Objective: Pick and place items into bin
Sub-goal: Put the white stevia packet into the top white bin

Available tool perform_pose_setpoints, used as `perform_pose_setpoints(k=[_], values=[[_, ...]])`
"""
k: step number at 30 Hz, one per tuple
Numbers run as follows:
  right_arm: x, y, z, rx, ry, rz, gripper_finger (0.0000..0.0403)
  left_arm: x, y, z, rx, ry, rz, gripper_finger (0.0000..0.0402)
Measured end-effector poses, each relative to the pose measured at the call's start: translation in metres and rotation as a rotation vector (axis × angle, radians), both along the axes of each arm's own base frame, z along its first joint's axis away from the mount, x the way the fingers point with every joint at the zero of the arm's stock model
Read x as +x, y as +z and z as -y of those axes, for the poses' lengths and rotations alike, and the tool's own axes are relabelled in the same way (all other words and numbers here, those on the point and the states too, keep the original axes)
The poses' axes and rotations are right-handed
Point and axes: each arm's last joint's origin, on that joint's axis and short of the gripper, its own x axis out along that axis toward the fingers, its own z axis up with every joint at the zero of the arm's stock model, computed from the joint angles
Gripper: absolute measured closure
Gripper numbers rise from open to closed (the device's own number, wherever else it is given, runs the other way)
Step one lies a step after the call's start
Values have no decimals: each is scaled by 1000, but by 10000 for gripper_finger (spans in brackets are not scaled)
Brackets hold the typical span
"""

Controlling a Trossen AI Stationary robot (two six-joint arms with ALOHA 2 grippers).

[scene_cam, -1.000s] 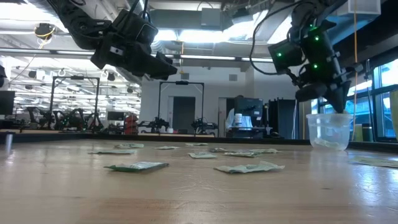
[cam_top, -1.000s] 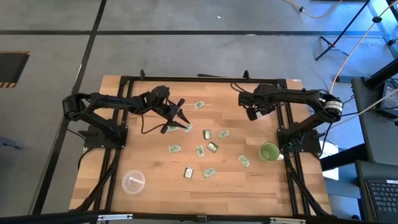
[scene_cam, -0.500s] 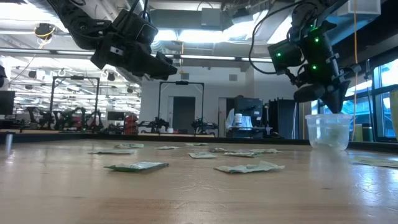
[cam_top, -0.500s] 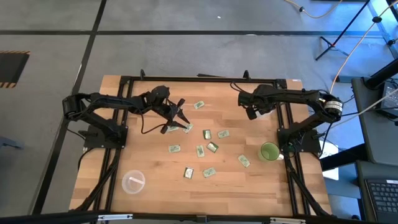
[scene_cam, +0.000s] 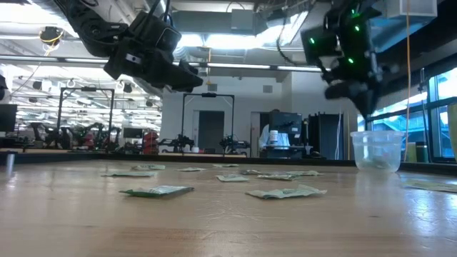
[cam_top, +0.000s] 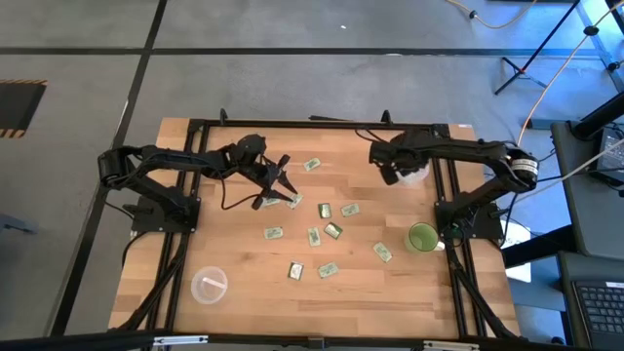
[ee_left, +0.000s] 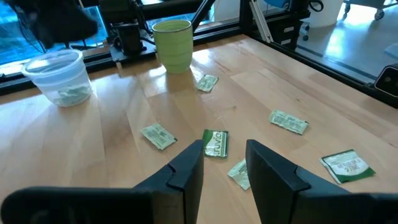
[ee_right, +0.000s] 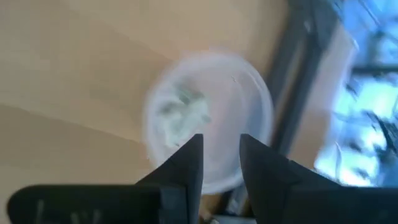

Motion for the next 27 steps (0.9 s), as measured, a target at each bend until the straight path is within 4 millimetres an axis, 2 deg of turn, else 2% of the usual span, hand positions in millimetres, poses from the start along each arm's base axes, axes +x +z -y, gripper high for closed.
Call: perform_pose_setpoints(k=[6,12,20,23,27], values=[[30,27,-16,-4,214,161,297,-1,-2,0,-11,1,-22,288],[51,33,-51,215,346,362,297,-1,-2,0,-18,3,-29,288],[64,16,-96,253,502,467,297,-1,-2,0,-16,3,-25,288],[69,4,-102,196,545,518,297,-1,-2,0,-16,3,-25,288],[66,-18,-97,181,437,564,297,-1,-2,0,-16,3,-25,288]])
